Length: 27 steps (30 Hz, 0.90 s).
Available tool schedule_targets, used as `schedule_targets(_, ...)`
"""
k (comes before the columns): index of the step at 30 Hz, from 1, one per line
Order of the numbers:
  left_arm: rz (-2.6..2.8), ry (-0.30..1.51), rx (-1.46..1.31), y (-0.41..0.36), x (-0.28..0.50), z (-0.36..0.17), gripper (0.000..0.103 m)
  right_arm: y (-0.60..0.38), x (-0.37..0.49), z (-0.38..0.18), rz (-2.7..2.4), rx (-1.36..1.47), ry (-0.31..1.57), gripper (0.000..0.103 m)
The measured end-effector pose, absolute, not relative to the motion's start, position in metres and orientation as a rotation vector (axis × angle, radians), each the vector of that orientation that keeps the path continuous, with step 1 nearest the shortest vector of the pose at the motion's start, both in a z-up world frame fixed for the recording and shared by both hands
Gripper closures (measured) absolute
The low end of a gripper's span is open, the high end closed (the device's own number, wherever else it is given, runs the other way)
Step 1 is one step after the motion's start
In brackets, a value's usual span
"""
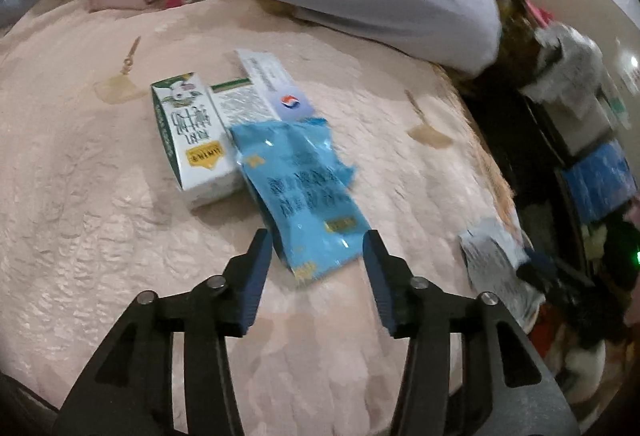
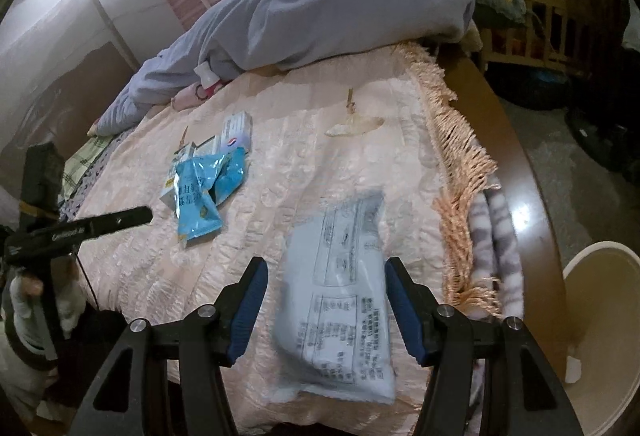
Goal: Collect trash
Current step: 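Grasp and lift the blue plastic bag with the left tool while the right tool holds the grey bag, then carry the grey snack bag and blue snack bag with both tools over the white bucket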
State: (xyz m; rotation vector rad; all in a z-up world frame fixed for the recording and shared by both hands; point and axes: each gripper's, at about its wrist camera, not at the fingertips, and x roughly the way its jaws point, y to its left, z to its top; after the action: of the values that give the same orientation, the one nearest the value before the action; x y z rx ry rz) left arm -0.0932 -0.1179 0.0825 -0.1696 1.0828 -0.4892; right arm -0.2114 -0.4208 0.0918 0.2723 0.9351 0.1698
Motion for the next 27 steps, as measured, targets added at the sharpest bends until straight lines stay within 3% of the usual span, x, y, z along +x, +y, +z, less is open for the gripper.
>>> schedule_targets(2,-0.46,1.089,-0.193,-0.119,-0.082,0.074,0.049,-0.419,-0.21,0.09,0.174,0.265,0.935,0.046)
schedule_targets(7,-0.408,1.144,-0.223,-0.123,-0.063,0.047,0.049,-0.415,-0.202,0.08,0.172,0.252,0.966,0.046)
schedule_targets(9,-0.401,1.163,-0.231,-0.124,-0.06,0.038,0.049,-0.415,-0.199,0.074,0.173,0.246,0.994,0.043)
schedule_targets(11,-0.404,1.175,-0.243,-0.125,-0.057,0.031,0.049,-0.416,-0.197,0.066,0.146,0.226,1.031,0.031)
schedule_targets(14,-0.42,1.154,-0.249,-0.129,-0.057,0.03,0.05,-0.419,-0.195,0.056,0.138,0.241,1.049,0.03)
schedule_targets(15,-0.435,1.151,-0.253,-0.13,-0.057,0.03,0.053,-0.42,-0.195,0.052,0.141,0.254,1.051,0.03)
schedule_targets(16,-0.449,1.153,-0.257,-0.132,-0.056,0.03,0.074,-0.42,-0.194,0.05,0.144,0.266,1.043,0.03)
schedule_targets(17,-0.468,1.162,-0.252,-0.135,-0.057,0.03,0.085,-0.419,-0.194,0.05,0.153,0.277,1.027,0.03)
schedule_targets(18,-0.473,1.159,-0.251,-0.135,-0.058,0.032,0.086,-0.418,-0.194,0.049,0.159,0.281,1.017,0.035)
schedule_targets(19,-0.482,1.153,-0.254,-0.136,-0.06,0.034,0.092,-0.416,-0.194,0.049,0.17,0.282,1.007,0.049)
schedule_targets(27,-0.582,1.1,-0.249,-0.138,-0.086,0.074,0.094,-0.41,-0.204,0.071,0.174,0.243,0.947,0.051)
